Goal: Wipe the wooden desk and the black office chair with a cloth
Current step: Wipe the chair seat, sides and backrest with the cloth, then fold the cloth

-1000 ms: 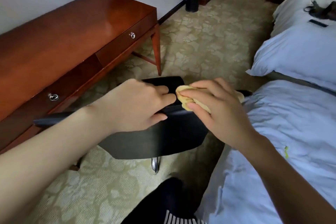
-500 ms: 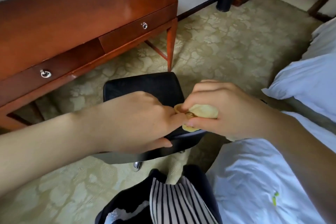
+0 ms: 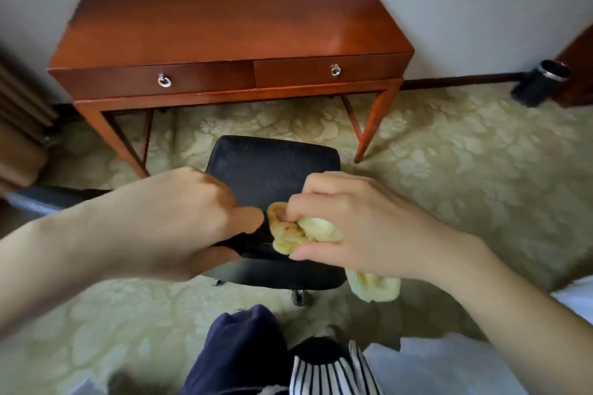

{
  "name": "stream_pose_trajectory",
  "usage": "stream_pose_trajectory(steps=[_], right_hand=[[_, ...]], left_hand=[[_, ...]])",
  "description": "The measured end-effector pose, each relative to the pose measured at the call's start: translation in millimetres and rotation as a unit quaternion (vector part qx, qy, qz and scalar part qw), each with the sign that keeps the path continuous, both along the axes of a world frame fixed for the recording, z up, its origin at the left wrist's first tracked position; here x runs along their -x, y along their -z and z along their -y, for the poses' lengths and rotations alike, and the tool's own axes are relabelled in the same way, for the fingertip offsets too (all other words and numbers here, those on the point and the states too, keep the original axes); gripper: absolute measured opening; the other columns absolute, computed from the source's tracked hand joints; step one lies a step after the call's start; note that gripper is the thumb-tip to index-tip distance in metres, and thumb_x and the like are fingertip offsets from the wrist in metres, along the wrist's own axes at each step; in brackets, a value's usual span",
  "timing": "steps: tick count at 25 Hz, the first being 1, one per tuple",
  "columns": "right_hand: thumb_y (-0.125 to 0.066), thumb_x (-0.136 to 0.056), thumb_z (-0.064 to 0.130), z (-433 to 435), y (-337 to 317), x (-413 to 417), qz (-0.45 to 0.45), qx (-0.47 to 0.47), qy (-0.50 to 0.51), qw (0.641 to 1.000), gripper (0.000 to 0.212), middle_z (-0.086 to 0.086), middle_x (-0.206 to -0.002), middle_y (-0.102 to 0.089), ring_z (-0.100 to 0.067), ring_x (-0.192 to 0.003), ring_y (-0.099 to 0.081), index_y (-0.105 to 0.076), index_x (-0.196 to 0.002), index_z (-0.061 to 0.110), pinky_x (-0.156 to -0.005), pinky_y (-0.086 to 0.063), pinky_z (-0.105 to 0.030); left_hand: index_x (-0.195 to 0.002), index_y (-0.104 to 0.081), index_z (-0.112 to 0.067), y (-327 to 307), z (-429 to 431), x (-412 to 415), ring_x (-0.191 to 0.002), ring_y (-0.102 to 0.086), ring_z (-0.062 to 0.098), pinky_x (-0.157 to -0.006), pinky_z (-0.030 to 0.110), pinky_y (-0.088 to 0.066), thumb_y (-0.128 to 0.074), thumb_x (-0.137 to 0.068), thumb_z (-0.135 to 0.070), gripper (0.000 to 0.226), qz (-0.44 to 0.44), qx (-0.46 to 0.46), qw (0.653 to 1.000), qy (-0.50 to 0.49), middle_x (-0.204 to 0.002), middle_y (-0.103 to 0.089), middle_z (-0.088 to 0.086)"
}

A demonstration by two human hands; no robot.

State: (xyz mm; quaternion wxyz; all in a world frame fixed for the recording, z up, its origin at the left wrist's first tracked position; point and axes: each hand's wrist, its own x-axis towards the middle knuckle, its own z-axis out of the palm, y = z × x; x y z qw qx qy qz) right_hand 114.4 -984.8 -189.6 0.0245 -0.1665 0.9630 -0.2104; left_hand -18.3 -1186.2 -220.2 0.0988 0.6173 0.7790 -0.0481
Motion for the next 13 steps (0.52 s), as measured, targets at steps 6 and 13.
stream_pose_trajectory(steps=[6,13], right_hand=[[-0.065,-0.08,0.048,-42,0,6,0.079,0.042,-0.012,0.996,0.023,0.014,-0.091,-0.052,-0.003,-0.085,-0.049,-0.056,-0.097,0.036,-0.077,-0.044,-0.022],[-0.068,-0.081,0.039,-91,5,20,0.148,0.189,0.003,0.971,0.02,0.03,-0.093,-0.063,0.011,-0.092,-0.057,-0.067,-0.1,0.032,-0.077,-0.039,-0.005]], left_hand=[[-0.07,-0.057,-0.027,-31,-26,-46,-0.038,-0.046,0.015,-0.037,0.022,-0.028,-0.053,-0.067,-0.047,0.021,-0.038,-0.047,0.998,-0.008,-0.046,-0.047,-0.008],[-0.067,-0.056,-0.018,-60,-103,-35,-0.051,-0.049,0.012,-0.044,0.02,-0.026,-0.042,-0.081,-0.069,0.055,-0.049,0.071,0.995,0.044,-0.054,-0.052,-0.006]])
